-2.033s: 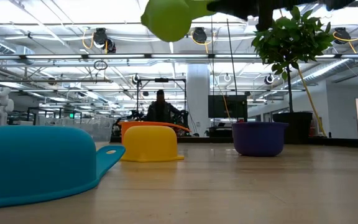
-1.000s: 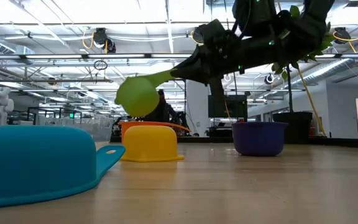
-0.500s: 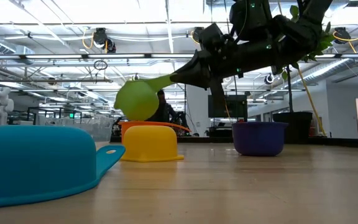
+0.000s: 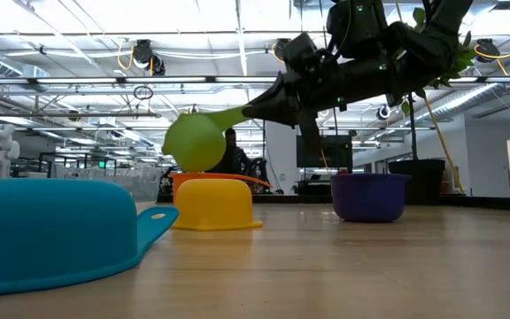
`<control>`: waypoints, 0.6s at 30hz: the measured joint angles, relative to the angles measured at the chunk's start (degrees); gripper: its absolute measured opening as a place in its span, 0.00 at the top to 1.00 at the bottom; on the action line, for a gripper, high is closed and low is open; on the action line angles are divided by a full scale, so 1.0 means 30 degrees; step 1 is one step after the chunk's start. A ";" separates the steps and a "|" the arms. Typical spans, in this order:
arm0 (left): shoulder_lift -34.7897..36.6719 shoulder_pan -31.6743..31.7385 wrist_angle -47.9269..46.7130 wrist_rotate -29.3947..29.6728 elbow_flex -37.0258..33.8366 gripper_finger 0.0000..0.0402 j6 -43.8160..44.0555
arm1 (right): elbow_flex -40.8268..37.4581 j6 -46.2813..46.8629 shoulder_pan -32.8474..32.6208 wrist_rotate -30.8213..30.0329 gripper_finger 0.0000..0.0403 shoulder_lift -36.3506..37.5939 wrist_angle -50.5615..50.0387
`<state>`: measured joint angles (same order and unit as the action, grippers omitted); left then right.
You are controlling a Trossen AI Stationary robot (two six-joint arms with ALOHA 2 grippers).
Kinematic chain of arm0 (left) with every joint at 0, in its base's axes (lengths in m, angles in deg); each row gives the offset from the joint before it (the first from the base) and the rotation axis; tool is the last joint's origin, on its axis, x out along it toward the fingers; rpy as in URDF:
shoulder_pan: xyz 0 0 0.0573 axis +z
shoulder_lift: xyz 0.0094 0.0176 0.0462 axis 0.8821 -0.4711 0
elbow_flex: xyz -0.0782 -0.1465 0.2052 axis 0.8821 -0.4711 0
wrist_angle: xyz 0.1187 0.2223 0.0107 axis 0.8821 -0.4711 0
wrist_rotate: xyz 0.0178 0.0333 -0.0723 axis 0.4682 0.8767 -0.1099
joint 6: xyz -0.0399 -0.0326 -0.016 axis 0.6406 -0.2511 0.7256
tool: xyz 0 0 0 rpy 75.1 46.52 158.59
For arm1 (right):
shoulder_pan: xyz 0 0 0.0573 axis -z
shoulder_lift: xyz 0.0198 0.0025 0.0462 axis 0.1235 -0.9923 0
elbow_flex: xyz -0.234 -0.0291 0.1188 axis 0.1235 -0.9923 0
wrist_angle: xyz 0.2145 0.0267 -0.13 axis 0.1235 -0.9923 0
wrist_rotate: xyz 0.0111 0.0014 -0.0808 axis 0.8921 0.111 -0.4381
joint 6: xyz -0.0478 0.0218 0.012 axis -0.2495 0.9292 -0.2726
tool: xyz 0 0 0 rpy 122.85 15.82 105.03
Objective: Nest measuring cups in basket
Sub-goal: Stack the green measuring cup on top of the orange measuring cup
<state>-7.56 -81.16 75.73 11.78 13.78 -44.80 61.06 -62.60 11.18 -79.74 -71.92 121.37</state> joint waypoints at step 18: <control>0.0000 0.0000 0.0022 0.0000 0.0000 0.39 0.0015 | 0.0000 0.1239 0.0365 0.0049 1.00 0.0002 -0.0498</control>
<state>-7.56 -81.16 75.79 11.78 13.78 -44.76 61.06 -58.89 12.28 -79.59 -71.92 119.87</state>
